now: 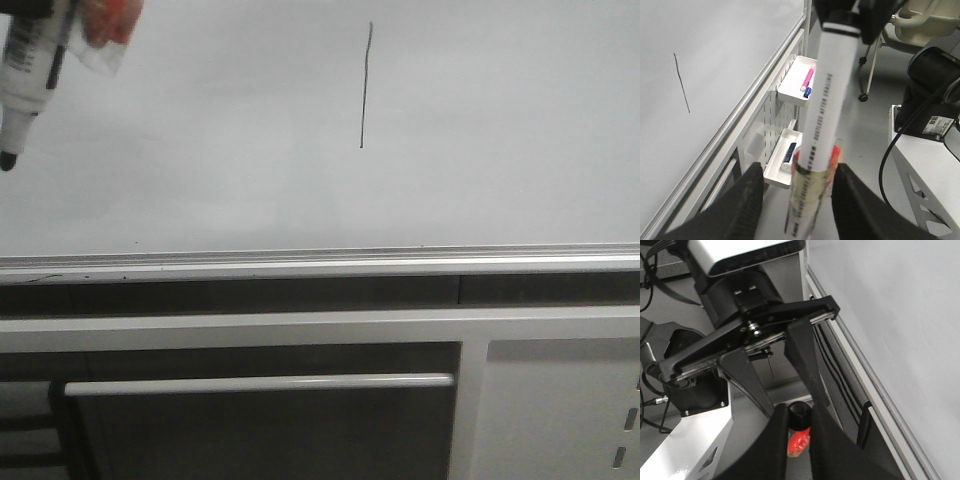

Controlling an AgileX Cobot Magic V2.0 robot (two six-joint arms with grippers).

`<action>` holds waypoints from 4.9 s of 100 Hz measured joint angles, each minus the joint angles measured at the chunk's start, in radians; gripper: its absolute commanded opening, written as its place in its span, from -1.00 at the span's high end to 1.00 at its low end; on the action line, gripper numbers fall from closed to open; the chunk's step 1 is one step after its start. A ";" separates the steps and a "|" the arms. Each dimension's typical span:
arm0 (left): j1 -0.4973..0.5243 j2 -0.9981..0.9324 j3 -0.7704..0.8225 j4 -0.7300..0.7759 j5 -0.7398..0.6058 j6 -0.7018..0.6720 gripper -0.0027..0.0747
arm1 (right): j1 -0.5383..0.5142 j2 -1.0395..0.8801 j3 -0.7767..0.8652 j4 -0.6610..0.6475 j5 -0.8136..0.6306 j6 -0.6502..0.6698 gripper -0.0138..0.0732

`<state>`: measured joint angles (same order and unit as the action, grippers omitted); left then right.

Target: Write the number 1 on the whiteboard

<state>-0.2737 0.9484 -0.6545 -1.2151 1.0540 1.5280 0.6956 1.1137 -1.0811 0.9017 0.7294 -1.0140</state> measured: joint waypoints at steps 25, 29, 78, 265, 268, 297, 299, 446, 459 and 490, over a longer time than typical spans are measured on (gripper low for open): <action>0.000 0.020 0.000 -0.008 -0.002 0.000 0.17 | 0.000 0.000 0.000 0.000 0.006 -0.002 0.78; 0.000 0.020 0.000 -0.008 -0.002 0.000 0.18 | 0.000 0.000 0.000 0.000 0.006 -0.002 0.78; 0.000 0.022 0.000 -0.012 0.007 0.000 0.35 | 0.000 0.000 0.000 0.011 0.006 -0.004 0.78; -0.020 -0.076 0.130 -0.454 -0.584 0.174 0.98 | -0.197 -0.168 0.002 0.029 -0.072 0.085 -0.09; -0.022 -0.076 0.130 -0.473 -0.598 0.189 0.98 | -0.197 -0.168 0.004 0.029 -0.072 0.085 -0.09; -0.037 -0.035 0.130 -0.565 -0.682 0.291 0.98 | -0.197 -0.168 0.004 0.029 -0.070 0.085 -0.09; -0.037 -0.029 0.130 -0.565 -0.684 0.297 0.98 | -0.197 -0.168 0.004 0.029 -0.070 0.085 -0.09; -0.037 0.023 0.127 -0.565 -0.759 0.666 0.98 | -0.197 -0.168 0.004 0.029 -0.094 0.087 -0.09; -0.037 0.023 0.120 -0.565 -0.788 0.666 0.98 | -0.197 -0.168 0.004 0.029 -0.095 0.087 -0.09; -0.042 0.023 0.103 -0.566 -0.792 0.666 0.98 | -0.197 -0.168 0.004 0.029 -0.096 0.088 -0.09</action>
<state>-0.3158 0.9716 -0.5510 -1.7815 0.2617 2.1937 0.4986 0.9458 -1.0774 0.9311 0.6335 -0.9259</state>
